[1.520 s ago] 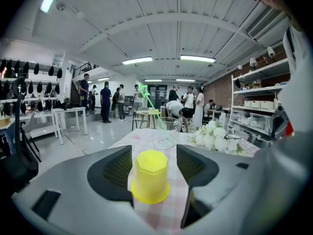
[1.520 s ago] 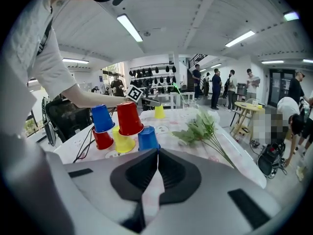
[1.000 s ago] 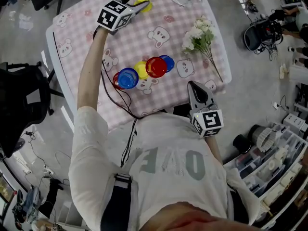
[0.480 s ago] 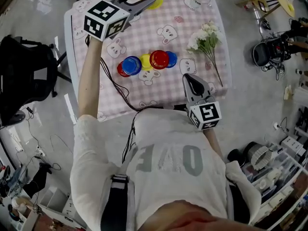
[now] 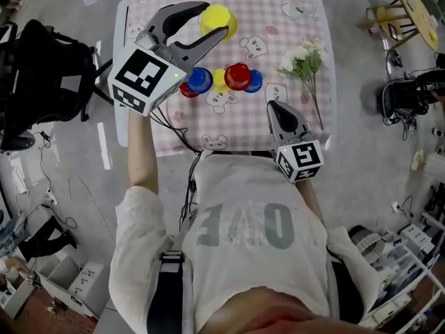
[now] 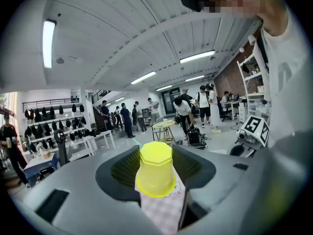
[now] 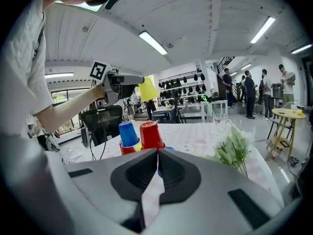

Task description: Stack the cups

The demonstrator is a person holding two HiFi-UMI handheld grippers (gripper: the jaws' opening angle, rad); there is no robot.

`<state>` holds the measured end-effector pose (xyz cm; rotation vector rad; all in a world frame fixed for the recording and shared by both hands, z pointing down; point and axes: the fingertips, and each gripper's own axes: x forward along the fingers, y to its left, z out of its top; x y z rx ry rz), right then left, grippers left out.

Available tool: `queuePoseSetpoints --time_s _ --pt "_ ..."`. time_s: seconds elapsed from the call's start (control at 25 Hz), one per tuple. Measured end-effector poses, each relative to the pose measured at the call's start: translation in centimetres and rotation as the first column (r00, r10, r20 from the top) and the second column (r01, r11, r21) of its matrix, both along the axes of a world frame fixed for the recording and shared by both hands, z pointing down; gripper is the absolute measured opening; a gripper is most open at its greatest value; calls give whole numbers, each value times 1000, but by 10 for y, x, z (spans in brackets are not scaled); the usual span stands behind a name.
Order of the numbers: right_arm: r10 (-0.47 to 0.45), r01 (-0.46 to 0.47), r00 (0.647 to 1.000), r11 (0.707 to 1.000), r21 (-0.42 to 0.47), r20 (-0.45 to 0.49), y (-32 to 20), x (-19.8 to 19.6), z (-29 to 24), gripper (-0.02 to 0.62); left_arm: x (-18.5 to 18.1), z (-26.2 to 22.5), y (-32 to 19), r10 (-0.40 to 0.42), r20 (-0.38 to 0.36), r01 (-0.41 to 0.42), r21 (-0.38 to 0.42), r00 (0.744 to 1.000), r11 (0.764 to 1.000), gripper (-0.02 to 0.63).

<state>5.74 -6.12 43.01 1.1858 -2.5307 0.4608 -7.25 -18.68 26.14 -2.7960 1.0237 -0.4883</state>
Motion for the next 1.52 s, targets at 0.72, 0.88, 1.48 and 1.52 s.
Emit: queuePoseSetpoints --time_s 0.72,0.88,1.48,1.52 --pt "-69 69 997 997 -20 -29 15 -9 5 29 3 69 73 -30 13 32 -179 999 983 229" --pt "-68 67 997 998 -21 -33 17 -9 5 29 2 72 72 -26 6 27 -188 1000 982 229" --pt "-58 56 997 998 -40 -58 20 -7 10 29 3 72 72 -9 -3 8 -188 1000 982 229" --pt "-58 56 997 998 -40 -58 21 -7 10 29 3 72 73 -9 -4 8 -187 1000 982 229"
